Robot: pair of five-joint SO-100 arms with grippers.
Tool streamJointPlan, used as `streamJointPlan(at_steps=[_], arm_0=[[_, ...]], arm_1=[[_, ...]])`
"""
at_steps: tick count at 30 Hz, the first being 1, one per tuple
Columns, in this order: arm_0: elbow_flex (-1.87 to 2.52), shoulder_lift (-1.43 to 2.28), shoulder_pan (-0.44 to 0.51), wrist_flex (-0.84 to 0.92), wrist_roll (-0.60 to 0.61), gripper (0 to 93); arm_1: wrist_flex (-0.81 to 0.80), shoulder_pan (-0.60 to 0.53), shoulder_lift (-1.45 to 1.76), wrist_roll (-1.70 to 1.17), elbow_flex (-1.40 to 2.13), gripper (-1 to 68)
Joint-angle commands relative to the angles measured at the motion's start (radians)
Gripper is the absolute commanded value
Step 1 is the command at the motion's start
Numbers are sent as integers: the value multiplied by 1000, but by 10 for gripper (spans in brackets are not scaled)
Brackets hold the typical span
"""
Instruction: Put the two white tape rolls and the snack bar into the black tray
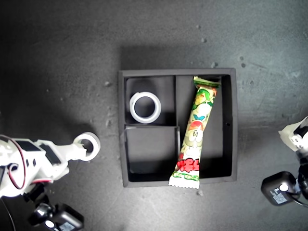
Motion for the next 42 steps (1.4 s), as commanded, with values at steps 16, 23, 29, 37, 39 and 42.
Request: streamJointPlan(at_steps=[16, 23, 29, 37, 39, 42], arm_0=[[-130, -34, 2, -5, 44, 156], [-147, -117, -3, 11, 26, 156], [-179, -230, -17, -12, 25, 158], [-341, -482, -84, 63, 52, 1], [-407, -494, -104, 160, 64, 0], [-541, -468, -126, 371, 89, 0]], arm_1=[[-81, -5, 41, 2, 63, -2], [-84, -5, 41, 2, 67, -2], [-101, -6, 41, 26, 98, -2], [-161, -37, 41, 100, 170, -3], [-166, -43, 43, 110, 173, -3], [-166, -52, 51, 118, 178, -3]])
